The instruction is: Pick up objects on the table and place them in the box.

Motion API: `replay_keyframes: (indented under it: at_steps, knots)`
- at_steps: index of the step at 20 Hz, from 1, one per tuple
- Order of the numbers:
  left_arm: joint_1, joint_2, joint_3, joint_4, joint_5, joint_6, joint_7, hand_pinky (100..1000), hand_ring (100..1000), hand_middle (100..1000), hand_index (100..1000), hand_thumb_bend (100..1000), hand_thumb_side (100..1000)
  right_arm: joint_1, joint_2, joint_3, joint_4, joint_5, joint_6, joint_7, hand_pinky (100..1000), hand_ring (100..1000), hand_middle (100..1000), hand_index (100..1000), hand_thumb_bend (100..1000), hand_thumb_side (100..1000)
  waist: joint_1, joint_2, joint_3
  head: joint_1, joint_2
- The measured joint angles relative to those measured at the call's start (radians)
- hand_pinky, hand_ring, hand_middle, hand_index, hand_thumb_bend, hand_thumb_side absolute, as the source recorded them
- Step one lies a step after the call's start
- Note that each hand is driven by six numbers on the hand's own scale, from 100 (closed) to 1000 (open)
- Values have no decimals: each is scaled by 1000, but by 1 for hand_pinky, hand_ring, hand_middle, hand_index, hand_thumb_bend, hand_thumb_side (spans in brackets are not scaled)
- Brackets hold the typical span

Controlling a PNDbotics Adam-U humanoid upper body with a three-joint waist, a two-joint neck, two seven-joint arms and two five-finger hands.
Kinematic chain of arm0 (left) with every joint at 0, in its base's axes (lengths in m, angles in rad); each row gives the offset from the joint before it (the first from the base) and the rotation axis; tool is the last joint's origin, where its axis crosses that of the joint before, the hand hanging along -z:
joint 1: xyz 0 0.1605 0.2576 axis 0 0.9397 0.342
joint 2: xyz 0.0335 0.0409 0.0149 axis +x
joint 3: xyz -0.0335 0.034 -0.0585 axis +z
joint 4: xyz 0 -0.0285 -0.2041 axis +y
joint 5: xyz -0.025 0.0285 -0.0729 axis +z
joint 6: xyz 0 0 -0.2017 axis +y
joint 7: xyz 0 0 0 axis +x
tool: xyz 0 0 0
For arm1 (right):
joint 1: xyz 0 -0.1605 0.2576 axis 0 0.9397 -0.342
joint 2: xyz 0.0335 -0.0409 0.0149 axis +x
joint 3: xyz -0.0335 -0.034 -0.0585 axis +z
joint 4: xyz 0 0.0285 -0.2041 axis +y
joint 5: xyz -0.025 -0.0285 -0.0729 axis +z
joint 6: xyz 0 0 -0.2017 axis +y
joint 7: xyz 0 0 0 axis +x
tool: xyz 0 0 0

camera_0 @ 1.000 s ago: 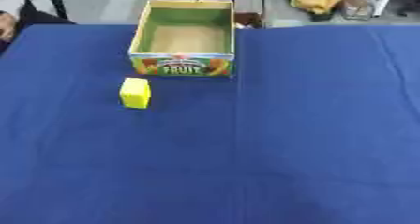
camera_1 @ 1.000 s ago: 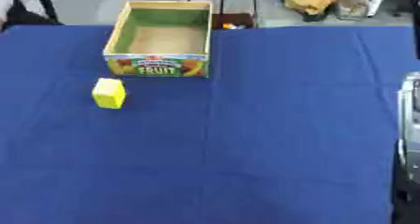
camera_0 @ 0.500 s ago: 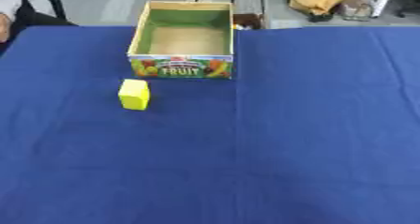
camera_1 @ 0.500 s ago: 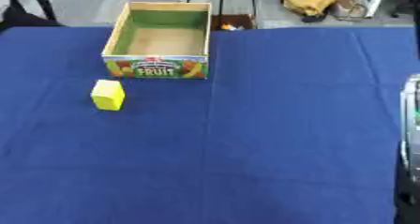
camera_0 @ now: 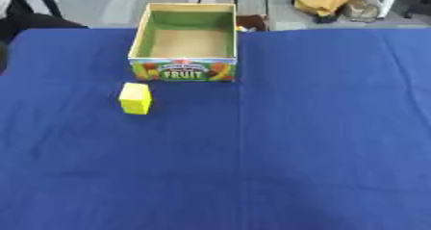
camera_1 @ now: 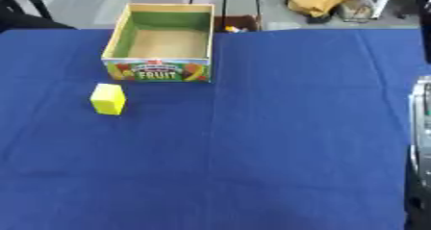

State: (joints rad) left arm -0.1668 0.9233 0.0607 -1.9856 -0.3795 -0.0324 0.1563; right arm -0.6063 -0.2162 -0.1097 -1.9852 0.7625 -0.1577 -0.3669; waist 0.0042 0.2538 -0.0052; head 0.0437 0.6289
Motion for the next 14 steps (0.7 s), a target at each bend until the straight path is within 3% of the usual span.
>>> replay_keyframes:
  at_steps: [7, 14]
  knots:
    - [-55, 102, -41, 0, -39, 76, -268, 663, 759, 795, 1000, 481, 1000, 0, -8, 6, 0, -5, 5, 12, 727, 809, 580, 834, 100, 947, -2, 5, 0, 0, -26]
    - [-137, 159, -86, 0, -61, 111, -508, 676, 784, 821, 1000, 519, 971, 0, -8, 12, 0, -8, 6, 21, 727, 808, 577, 834, 100, 944, 1, 5, -7, 10, -38]
